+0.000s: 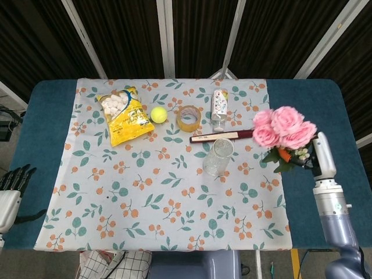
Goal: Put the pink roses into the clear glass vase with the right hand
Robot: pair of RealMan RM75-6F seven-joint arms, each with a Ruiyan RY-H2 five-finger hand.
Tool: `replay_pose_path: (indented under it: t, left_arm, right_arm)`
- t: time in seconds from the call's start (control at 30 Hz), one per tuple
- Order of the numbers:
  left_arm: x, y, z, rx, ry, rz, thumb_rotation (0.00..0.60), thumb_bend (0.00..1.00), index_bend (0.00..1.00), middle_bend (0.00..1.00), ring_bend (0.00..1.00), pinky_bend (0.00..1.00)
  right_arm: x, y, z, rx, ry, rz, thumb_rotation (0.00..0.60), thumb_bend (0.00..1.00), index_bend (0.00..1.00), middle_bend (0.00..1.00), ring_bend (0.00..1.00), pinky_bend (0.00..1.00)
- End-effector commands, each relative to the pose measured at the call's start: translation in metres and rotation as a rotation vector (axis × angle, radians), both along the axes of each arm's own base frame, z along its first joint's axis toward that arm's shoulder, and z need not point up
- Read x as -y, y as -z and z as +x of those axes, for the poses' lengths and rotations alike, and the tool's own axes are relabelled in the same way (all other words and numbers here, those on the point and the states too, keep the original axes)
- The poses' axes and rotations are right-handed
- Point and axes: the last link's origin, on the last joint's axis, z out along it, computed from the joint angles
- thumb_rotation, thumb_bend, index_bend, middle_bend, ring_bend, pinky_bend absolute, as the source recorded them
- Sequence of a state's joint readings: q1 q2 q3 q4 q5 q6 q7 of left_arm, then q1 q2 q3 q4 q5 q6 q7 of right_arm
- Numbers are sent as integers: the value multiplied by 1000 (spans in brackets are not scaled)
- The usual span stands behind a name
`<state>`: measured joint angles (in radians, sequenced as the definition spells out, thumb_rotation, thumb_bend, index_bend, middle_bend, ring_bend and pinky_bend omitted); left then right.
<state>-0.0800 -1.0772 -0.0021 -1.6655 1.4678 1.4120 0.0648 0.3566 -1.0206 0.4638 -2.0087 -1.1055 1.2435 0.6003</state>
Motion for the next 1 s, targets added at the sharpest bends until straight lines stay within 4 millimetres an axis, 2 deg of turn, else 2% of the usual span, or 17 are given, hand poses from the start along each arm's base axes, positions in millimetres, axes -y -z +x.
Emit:
replay_pose_path:
  t: [0.03, 0.23, 0.43, 0.6, 0.8, 1.0]
  left_arm:
    - [-1, 1, 0, 2, -2, -3, 600, 0, 0, 0, 0, 0]
    - [-3, 1, 0, 9, -8, -9, 600, 0, 0, 0, 0, 0]
    - [-4, 0, -1, 18, -14, -14, 600, 0, 0, 0, 0, 0]
    - [-3, -2, -2, 27, -15, -16, 600, 0, 0, 0, 0, 0]
    - [-3, -2, -3, 34, -17, -22, 600, 0, 0, 0, 0, 0]
    - [-3, -2, -4, 35, -26, -31, 600, 0, 0, 0, 0, 0]
  right_arm:
    - [13, -18, 25, 265, 11, -84, 600, 473, 569, 553, 555, 397]
    - [26, -3, 56, 466, -4, -123, 600, 473, 569, 553, 555, 397]
    - [41, 27, 77, 499, -34, -142, 600, 472, 568, 553, 555, 397]
    - [49, 53, 85, 500, -40, -134, 600, 473, 567, 553, 555, 397]
    - [62, 71, 86, 499, -24, -134, 600, 473, 566, 553, 555, 397]
    - [66, 82, 85, 503, -11, -120, 600, 472, 566, 553, 555, 397]
